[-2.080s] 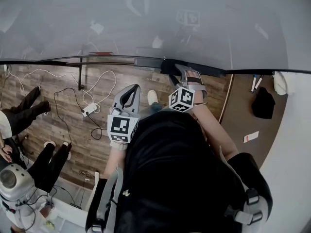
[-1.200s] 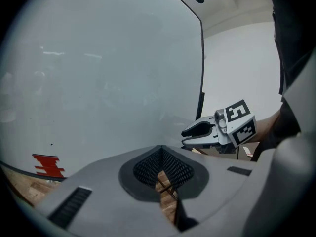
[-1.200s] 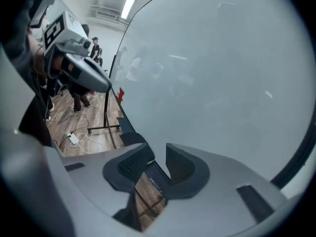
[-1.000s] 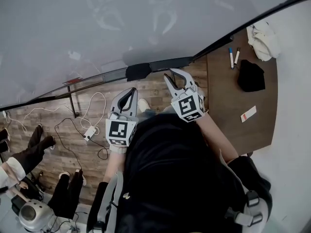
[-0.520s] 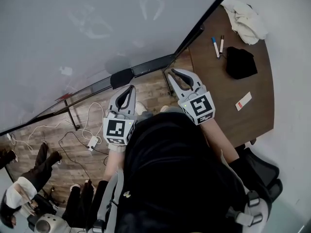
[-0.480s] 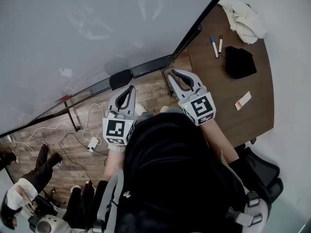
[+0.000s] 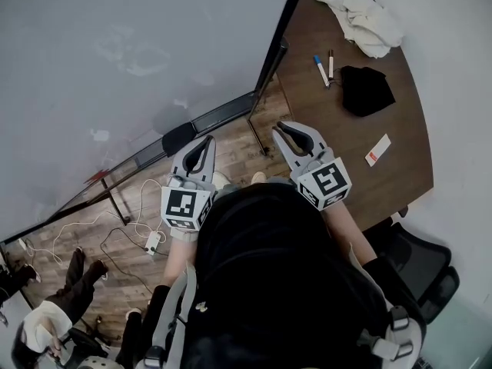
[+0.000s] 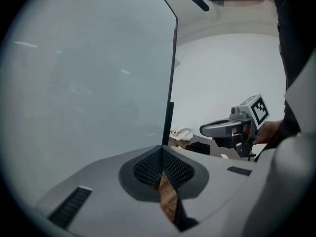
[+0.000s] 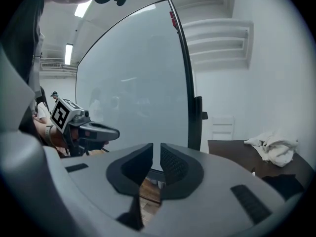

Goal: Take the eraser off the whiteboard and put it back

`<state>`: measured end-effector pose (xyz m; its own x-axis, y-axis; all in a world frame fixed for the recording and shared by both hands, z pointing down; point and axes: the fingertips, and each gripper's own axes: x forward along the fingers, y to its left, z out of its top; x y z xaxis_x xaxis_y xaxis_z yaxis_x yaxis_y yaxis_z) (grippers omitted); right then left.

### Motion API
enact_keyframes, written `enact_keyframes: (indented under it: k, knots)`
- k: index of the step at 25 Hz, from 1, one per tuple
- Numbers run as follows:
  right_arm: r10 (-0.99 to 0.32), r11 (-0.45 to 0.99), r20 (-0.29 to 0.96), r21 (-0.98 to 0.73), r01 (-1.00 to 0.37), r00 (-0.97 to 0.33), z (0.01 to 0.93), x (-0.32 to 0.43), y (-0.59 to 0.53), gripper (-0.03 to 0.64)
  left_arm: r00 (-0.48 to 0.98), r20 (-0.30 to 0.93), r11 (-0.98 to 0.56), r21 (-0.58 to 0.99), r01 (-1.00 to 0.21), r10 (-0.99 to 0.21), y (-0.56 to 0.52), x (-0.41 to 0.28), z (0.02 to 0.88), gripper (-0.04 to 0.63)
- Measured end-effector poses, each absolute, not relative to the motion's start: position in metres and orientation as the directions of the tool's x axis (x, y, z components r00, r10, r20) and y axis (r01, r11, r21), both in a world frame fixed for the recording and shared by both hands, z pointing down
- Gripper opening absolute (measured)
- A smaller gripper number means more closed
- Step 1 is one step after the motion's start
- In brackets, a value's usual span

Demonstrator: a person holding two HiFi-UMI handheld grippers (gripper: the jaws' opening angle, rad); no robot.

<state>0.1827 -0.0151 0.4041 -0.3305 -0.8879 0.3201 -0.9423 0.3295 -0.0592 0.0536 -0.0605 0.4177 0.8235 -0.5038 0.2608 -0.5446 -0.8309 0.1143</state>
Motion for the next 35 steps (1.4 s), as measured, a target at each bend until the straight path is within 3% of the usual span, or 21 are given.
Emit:
enact_keyframes:
  k: [15,35]
  knots:
    - [-0.914,0.252,0.299,-0.106,-0.962,-0.273,0.395,0.199,0.017,0.057,0.877,0.245,-0.884,0.123,-0.451,-0.414,-0.045,0.082,0.409,0.008]
    - [-0.894,0.293,0.314,-0.131,-0.947,-0.320,0.402,0.195,0.023,0.055,0.857,0.256,-0.865,0.120,-0.486,-0.446,-0.033,0.073,0.409,0.008]
